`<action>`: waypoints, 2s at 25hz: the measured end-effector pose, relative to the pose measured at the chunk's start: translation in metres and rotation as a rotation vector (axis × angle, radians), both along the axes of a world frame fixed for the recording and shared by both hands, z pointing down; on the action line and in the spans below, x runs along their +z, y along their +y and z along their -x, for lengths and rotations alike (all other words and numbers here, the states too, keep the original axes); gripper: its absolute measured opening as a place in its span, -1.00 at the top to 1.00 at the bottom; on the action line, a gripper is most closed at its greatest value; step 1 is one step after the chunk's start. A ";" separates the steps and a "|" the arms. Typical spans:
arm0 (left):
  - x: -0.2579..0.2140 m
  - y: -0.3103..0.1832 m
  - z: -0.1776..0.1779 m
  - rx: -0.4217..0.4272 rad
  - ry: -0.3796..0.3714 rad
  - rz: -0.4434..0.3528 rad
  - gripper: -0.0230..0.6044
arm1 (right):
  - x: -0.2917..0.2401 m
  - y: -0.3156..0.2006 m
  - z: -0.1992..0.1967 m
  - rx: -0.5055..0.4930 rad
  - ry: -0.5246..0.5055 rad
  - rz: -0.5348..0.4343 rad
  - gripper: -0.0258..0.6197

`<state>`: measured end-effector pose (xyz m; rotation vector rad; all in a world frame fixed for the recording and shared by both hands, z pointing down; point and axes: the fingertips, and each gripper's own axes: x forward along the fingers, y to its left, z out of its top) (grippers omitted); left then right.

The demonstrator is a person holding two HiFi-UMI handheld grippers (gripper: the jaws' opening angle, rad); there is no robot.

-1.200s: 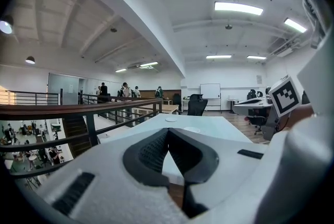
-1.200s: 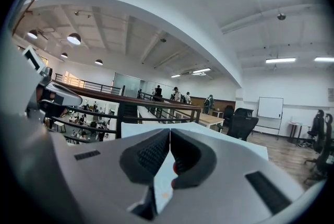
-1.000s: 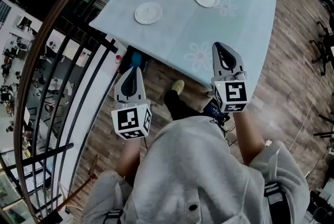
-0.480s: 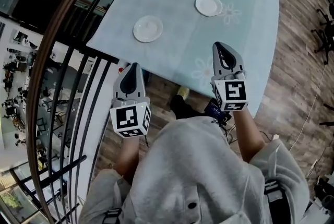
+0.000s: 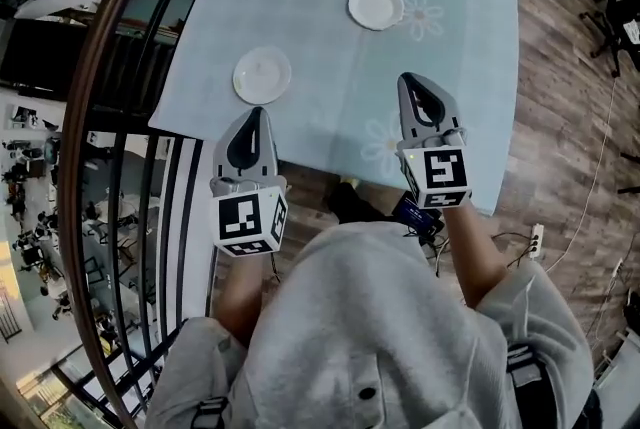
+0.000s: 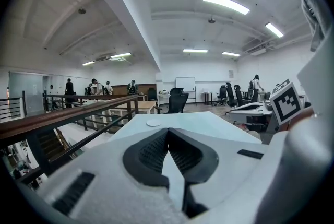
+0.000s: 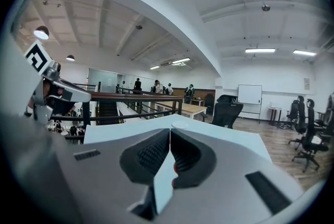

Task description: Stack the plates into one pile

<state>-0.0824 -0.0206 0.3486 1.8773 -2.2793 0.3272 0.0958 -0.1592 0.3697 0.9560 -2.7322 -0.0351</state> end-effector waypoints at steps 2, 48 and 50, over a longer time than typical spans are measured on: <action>0.005 -0.004 0.002 0.027 0.008 0.003 0.87 | 0.002 0.001 0.000 0.020 0.000 0.001 0.84; 0.015 -0.093 0.090 0.383 0.131 -0.044 0.87 | -0.036 -0.024 0.051 0.324 0.202 -0.149 0.84; 0.022 -0.090 0.099 0.365 0.133 -0.033 0.87 | -0.025 -0.032 0.058 0.311 0.208 -0.130 0.84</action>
